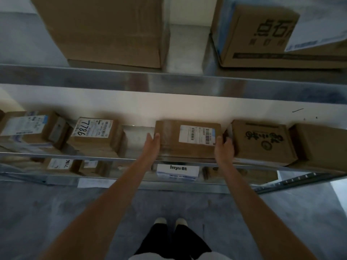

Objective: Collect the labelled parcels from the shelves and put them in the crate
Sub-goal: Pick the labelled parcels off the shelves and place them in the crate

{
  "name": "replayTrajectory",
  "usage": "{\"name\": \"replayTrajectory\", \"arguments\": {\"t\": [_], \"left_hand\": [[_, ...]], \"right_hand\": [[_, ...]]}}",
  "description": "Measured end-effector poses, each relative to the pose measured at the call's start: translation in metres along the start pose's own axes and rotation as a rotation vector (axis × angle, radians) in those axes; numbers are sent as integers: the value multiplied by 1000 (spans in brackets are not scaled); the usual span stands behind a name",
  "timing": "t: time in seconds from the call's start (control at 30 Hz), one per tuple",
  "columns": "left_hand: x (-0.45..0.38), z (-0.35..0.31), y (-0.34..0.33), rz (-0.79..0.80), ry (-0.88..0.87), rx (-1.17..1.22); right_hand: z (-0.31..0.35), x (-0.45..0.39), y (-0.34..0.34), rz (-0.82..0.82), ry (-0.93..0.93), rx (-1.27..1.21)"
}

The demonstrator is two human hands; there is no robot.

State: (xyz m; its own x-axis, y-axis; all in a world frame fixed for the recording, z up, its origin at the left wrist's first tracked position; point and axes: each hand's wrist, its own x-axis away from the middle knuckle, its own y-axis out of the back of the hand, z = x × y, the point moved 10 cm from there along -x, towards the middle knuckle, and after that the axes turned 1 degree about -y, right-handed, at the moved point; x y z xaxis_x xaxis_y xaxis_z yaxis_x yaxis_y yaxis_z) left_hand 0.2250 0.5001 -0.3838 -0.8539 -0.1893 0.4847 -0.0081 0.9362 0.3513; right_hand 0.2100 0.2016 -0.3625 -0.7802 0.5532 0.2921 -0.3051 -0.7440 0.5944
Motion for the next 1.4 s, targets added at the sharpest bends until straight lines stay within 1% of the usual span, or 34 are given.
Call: {"name": "replayTrajectory", "arguments": {"t": [0.07, 0.13, 0.2, 0.33, 0.4, 0.5, 0.6, 0.7, 0.83, 0.93, 1.0, 1.1, 1.17, 1.23, 1.33, 1.4], "left_hand": [[-3, 2, -6, 11, -1, -30], [0, -1, 0, -40, -75, -99], [5, 2, 9, -81, -155, -111], [37, 2, 29, -162, -337, 18], [51, 1, 41, -228, -371, 57], [60, -3, 48, -265, -374, 79], [61, -11, 55, -259, -429, 124], [55, -15, 61, -248, -480, 119], [44, -11, 69, -250, -433, 70], [32, -2, 78, -287, -390, 9], [16, 11, 84, -296, -324, -20], [1, 26, 84, -257, -236, -76], [-2, 29, 81, -229, -213, -82], [-2, 27, 80, -213, -211, -55], [2, 29, 75, -193, -198, 96], [3, 31, 72, -206, -203, 125]], "right_hand": [[-10, -4, -8, 92, -46, 3], [-12, -1, -8, 121, 7, -38], [-15, 9, -10, 137, 88, -104], [-19, 33, -8, 106, 258, -198], [-17, 47, -5, 96, 333, -238], [-10, 63, 5, 61, 382, -280], [1, 66, 8, 37, 404, -280], [10, 64, 6, 18, 413, -281], [15, 57, -15, 105, 361, -336], [25, 49, -34, 204, 316, -272], [30, 42, -46, 249, 298, -235], [27, 30, -60, 270, 252, -200], [22, 27, -65, 287, 216, -211], [17, 27, -68, 303, 194, -223], [14, 28, -71, 316, 180, -245], [10, 28, -70, 305, 160, -267]]}}
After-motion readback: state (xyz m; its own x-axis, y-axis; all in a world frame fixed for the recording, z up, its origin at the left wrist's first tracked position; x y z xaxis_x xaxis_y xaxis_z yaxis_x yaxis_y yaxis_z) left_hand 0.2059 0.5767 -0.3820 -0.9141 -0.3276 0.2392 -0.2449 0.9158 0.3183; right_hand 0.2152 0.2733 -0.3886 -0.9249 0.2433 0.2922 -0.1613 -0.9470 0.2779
